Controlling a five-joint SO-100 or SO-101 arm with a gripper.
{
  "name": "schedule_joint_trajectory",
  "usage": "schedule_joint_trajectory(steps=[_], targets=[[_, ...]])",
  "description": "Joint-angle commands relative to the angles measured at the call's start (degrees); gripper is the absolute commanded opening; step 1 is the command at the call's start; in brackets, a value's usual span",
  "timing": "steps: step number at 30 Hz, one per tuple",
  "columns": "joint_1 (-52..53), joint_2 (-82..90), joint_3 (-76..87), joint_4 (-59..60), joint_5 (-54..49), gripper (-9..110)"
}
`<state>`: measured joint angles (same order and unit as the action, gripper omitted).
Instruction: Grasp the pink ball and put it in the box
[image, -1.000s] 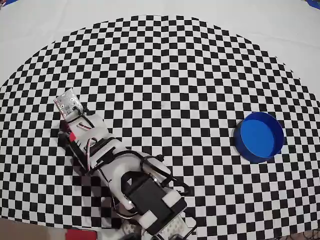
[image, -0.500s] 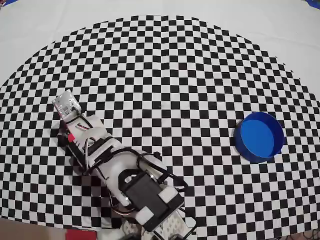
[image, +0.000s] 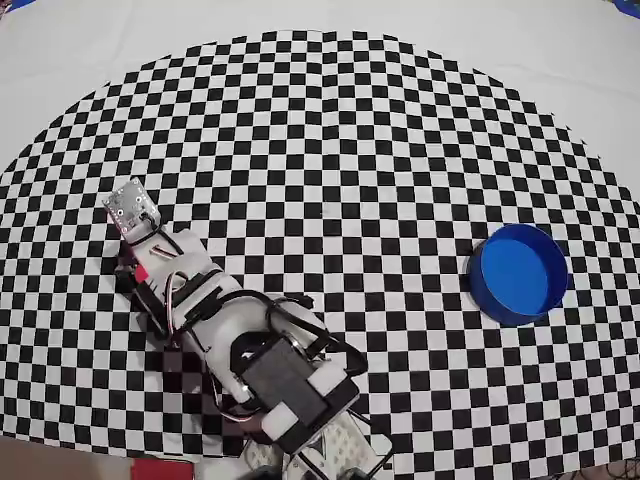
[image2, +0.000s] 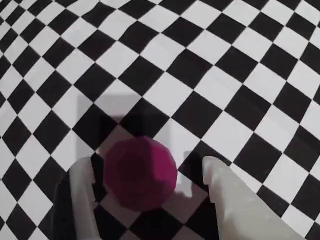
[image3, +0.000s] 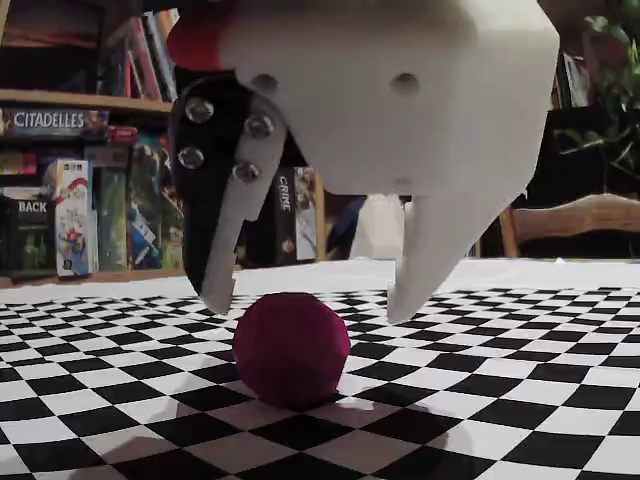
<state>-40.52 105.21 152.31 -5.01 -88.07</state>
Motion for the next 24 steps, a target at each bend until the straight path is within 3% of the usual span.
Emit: schedule_joint_trajectory(steps=[1, 24], targets=[[-0.1, -0.4, -2.5, -0.8, -0.4, 24], [0.0, -4.0, -4.5, -1.5, -0.4, 24]])
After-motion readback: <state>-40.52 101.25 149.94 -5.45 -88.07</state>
